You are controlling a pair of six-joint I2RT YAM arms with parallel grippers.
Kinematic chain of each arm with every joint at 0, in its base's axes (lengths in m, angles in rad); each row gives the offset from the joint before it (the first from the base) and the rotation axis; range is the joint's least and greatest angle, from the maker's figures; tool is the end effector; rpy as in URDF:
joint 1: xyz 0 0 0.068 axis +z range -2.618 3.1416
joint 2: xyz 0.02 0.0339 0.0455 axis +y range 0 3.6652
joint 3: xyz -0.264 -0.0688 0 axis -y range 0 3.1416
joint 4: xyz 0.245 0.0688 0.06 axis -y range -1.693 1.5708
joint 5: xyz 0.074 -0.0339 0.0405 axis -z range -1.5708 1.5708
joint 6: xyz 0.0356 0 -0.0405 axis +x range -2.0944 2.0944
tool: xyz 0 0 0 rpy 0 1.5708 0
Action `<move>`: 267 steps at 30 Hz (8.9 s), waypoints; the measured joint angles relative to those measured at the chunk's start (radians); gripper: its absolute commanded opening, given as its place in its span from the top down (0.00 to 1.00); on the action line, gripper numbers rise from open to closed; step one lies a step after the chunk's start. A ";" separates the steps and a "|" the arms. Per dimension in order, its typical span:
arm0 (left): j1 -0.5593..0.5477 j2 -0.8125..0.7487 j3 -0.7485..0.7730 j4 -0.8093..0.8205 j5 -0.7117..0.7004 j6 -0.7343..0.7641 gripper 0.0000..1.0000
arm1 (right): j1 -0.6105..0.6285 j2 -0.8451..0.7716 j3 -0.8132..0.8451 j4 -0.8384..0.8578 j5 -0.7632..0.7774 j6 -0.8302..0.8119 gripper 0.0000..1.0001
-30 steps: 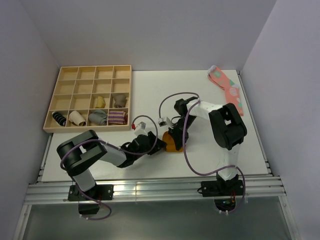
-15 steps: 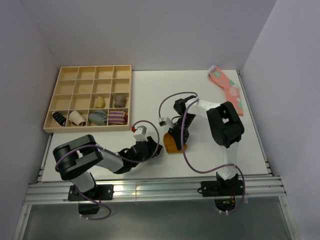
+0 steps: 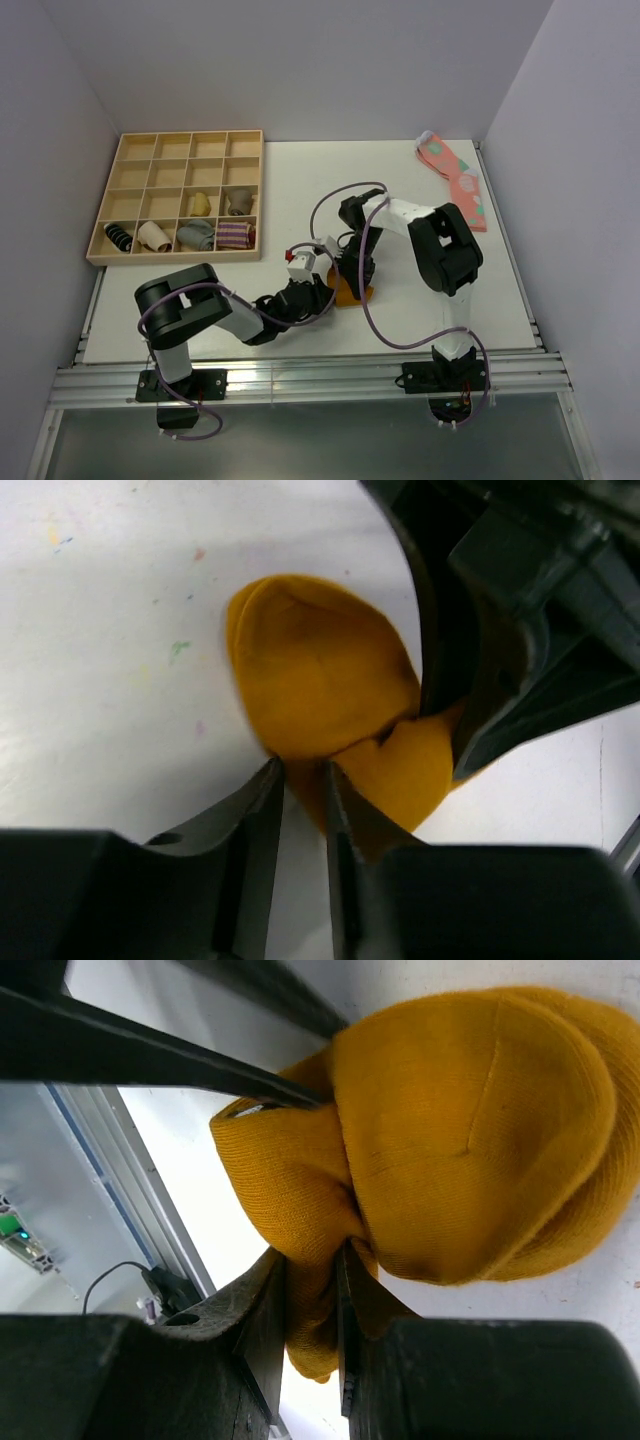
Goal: Roll the socks
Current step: Roll the sock at the center of the board.
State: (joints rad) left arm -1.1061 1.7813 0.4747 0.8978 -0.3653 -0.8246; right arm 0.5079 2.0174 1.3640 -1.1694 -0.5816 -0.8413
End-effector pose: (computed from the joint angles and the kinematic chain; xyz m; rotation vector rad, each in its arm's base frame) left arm 0.1438 -0.2584 0.1082 0.0414 2.0637 -0.8909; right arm 0.2868 0.1820 0.1498 1.6999 -2.2989 -0.9033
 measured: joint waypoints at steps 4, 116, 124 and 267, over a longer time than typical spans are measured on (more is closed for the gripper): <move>0.000 0.032 0.051 -0.036 -0.003 -0.001 0.92 | 0.001 0.005 0.004 -0.006 0.003 0.007 0.93; 0.040 0.082 -0.024 0.179 0.208 -0.255 1.00 | -0.157 -0.277 -0.035 0.344 -0.060 0.293 0.50; 0.074 0.082 -0.023 0.150 0.257 -0.361 1.00 | -0.155 -0.394 -0.179 0.348 -0.115 0.101 0.48; -0.031 -0.199 -0.301 0.138 -0.076 -0.025 0.53 | 0.050 0.035 -0.016 -0.069 -0.027 0.014 0.89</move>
State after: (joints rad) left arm -1.1370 1.5826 0.1738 1.0363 -0.4416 -0.8494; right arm 0.5583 2.0521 1.3479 -1.2388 -0.6083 -0.8268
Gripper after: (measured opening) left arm 0.472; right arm 0.305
